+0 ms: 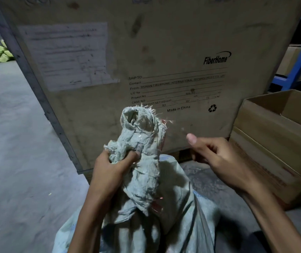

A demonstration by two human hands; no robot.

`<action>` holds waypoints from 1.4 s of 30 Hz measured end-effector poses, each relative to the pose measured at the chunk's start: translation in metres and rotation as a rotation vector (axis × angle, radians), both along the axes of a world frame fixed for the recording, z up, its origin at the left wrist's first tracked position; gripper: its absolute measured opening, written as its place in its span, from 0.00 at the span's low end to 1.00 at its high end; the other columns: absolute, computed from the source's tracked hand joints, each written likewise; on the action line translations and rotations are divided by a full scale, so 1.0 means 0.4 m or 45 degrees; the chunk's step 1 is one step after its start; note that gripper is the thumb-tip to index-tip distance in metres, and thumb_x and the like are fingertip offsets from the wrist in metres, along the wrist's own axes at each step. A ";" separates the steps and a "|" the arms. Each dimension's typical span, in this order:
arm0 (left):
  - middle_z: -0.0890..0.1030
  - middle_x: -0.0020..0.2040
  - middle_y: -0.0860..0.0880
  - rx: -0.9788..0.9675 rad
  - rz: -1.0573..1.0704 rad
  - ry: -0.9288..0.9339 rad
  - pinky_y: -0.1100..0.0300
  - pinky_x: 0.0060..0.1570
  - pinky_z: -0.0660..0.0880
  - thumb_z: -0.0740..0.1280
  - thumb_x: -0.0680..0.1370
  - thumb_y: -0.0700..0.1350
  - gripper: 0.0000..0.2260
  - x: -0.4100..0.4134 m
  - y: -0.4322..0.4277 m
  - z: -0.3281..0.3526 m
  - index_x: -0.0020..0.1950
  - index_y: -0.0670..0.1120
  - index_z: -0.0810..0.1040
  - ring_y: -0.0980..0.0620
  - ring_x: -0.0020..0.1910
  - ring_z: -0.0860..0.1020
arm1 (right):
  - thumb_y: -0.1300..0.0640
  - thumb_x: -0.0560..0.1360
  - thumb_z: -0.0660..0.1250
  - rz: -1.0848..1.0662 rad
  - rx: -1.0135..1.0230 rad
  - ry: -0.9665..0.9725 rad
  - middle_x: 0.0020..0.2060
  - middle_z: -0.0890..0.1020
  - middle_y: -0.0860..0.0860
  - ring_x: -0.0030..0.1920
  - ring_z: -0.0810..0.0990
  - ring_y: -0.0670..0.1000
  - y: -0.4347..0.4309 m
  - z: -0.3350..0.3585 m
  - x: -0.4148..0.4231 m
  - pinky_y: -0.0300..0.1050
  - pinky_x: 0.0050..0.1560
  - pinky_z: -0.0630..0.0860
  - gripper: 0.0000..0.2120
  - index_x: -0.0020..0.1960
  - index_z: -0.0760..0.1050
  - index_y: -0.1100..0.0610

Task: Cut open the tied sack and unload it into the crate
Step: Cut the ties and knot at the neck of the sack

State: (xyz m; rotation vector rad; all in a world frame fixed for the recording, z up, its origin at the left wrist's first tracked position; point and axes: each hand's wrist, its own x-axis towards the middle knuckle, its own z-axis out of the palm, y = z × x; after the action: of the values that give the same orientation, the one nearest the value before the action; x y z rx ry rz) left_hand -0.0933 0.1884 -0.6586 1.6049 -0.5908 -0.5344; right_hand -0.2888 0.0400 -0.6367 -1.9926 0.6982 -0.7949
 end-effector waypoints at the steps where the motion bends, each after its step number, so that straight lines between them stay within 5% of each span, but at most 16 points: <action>1: 0.88 0.49 0.45 -0.044 -0.104 0.074 0.52 0.45 0.84 0.80 0.67 0.51 0.23 0.001 -0.004 0.003 0.58 0.47 0.80 0.44 0.48 0.87 | 0.24 0.66 0.63 0.001 0.091 -0.090 0.26 0.65 0.48 0.27 0.64 0.46 0.011 0.004 0.013 0.37 0.32 0.63 0.35 0.31 0.66 0.58; 3: 0.86 0.52 0.40 -0.159 -0.320 0.170 0.53 0.48 0.84 0.82 0.59 0.59 0.36 -0.016 -0.021 0.027 0.61 0.45 0.74 0.49 0.48 0.87 | 0.25 0.63 0.68 -0.007 0.198 -0.184 0.27 0.73 0.50 0.29 0.72 0.49 0.031 0.003 0.045 0.33 0.36 0.71 0.33 0.35 0.71 0.57; 5: 0.83 0.46 0.36 -0.336 -0.417 0.183 0.66 0.43 0.81 0.82 0.50 0.64 0.42 -0.030 -0.038 0.043 0.53 0.38 0.75 0.59 0.40 0.86 | 0.28 0.61 0.73 0.000 0.300 -0.211 0.40 0.86 0.53 0.42 0.85 0.53 0.046 -0.006 0.073 0.49 0.52 0.82 0.33 0.46 0.80 0.57; 8: 0.86 0.55 0.39 -0.463 -0.580 0.393 0.60 0.47 0.83 0.74 0.68 0.65 0.34 -0.064 -0.032 0.033 0.60 0.39 0.79 0.49 0.53 0.86 | 0.34 0.59 0.78 -0.091 0.336 -0.337 0.46 0.88 0.45 0.48 0.86 0.44 0.067 -0.005 0.091 0.51 0.53 0.83 0.29 0.52 0.82 0.51; 13: 0.86 0.42 0.63 -0.099 -0.252 -0.167 0.75 0.29 0.73 0.69 0.73 0.64 0.16 -0.058 -0.009 0.024 0.50 0.53 0.77 0.67 0.37 0.83 | 0.46 0.68 0.76 -0.012 0.155 -0.364 0.49 0.87 0.41 0.53 0.84 0.40 0.081 -0.004 0.095 0.47 0.59 0.80 0.18 0.56 0.82 0.51; 15: 0.85 0.43 0.59 -0.063 -0.123 -0.368 0.70 0.32 0.75 0.65 0.78 0.62 0.14 -0.051 -0.021 0.018 0.50 0.51 0.76 0.65 0.35 0.81 | 0.49 0.70 0.75 -0.006 0.108 -0.348 0.49 0.87 0.42 0.54 0.84 0.39 0.085 -0.004 0.094 0.46 0.60 0.80 0.16 0.56 0.82 0.52; 17: 0.83 0.40 0.48 -0.037 0.006 -0.543 0.55 0.37 0.75 0.63 0.82 0.58 0.13 -0.040 -0.032 -0.006 0.49 0.50 0.77 0.56 0.34 0.78 | 0.55 0.73 0.74 0.010 0.059 -0.303 0.40 0.85 0.35 0.46 0.83 0.33 0.083 -0.001 0.087 0.33 0.54 0.79 0.03 0.45 0.82 0.47; 18: 0.84 0.38 0.49 -0.043 0.048 -0.536 0.51 0.40 0.77 0.62 0.83 0.55 0.11 -0.031 -0.035 -0.011 0.48 0.51 0.79 0.54 0.36 0.79 | 0.55 0.74 0.73 0.043 0.033 -0.269 0.34 0.82 0.34 0.39 0.81 0.32 0.079 0.002 0.081 0.27 0.47 0.76 0.07 0.39 0.79 0.46; 21: 0.88 0.40 0.59 -0.167 -0.040 -0.090 0.54 0.49 0.79 0.63 0.84 0.45 0.17 0.010 -0.030 -0.002 0.42 0.60 0.87 0.53 0.44 0.84 | 0.49 0.71 0.72 0.231 0.195 -0.243 0.33 0.78 0.50 0.36 0.78 0.48 0.060 0.014 0.052 0.45 0.39 0.75 0.14 0.37 0.77 0.60; 23: 0.89 0.48 0.49 -0.172 -0.153 0.202 0.52 0.54 0.80 0.64 0.82 0.43 0.14 0.040 -0.021 -0.002 0.47 0.53 0.89 0.47 0.52 0.86 | 0.53 0.69 0.72 0.327 0.407 -0.276 0.33 0.81 0.54 0.36 0.81 0.50 0.038 0.030 0.023 0.42 0.36 0.77 0.14 0.38 0.79 0.66; 26: 0.84 0.58 0.34 -0.137 -0.169 0.492 0.44 0.59 0.76 0.66 0.79 0.45 0.14 0.051 -0.011 -0.002 0.56 0.36 0.84 0.38 0.56 0.83 | 0.52 0.68 0.73 0.375 0.618 -0.133 0.34 0.84 0.51 0.36 0.84 0.48 0.020 0.038 -0.001 0.38 0.37 0.78 0.10 0.40 0.85 0.60; 31: 0.85 0.35 0.46 -0.149 0.325 0.249 0.59 0.35 0.73 0.69 0.77 0.54 0.16 0.031 -0.026 -0.024 0.41 0.41 0.83 0.50 0.34 0.79 | 0.38 0.71 0.71 0.235 0.978 -0.303 0.37 0.78 0.53 0.34 0.72 0.52 0.018 0.023 0.031 0.42 0.28 0.66 0.26 0.54 0.83 0.61; 34: 0.82 0.39 0.47 -0.203 0.534 0.137 0.54 0.40 0.73 0.62 0.81 0.60 0.25 0.024 -0.034 -0.037 0.47 0.37 0.79 0.46 0.38 0.78 | 0.30 0.61 0.74 0.263 0.903 -0.351 0.39 0.77 0.47 0.33 0.71 0.43 0.027 0.018 0.040 0.36 0.25 0.65 0.27 0.55 0.83 0.43; 36: 0.85 0.45 0.49 -0.228 0.484 0.111 0.50 0.49 0.76 0.60 0.81 0.63 0.23 0.007 -0.048 -0.044 0.49 0.45 0.81 0.44 0.45 0.82 | 0.36 0.56 0.81 0.244 0.698 -0.202 0.41 0.83 0.42 0.38 0.80 0.41 0.055 0.002 0.067 0.34 0.34 0.73 0.30 0.56 0.78 0.35; 38: 0.84 0.38 0.54 -0.232 0.467 -0.018 0.54 0.41 0.75 0.60 0.81 0.63 0.23 0.011 -0.053 -0.041 0.42 0.46 0.80 0.54 0.37 0.80 | 0.50 0.58 0.84 0.043 0.533 -0.168 0.46 0.87 0.46 0.48 0.85 0.43 0.065 -0.018 0.092 0.38 0.47 0.79 0.28 0.55 0.79 0.42; 42: 0.64 0.20 0.55 -0.152 0.536 -0.288 0.58 0.26 0.61 0.68 0.77 0.61 0.25 0.110 -0.022 -0.033 0.27 0.49 0.66 0.58 0.22 0.60 | 0.72 0.68 0.75 -0.102 0.335 -0.216 0.39 0.88 0.47 0.41 0.87 0.43 0.021 -0.003 0.069 0.35 0.38 0.81 0.15 0.46 0.83 0.54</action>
State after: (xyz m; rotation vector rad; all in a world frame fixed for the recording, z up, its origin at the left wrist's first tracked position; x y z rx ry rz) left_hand -0.0494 0.1797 -0.6720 1.6272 -0.4233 -0.0053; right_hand -0.2611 0.0485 -0.6378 -1.6497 0.7454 -0.8607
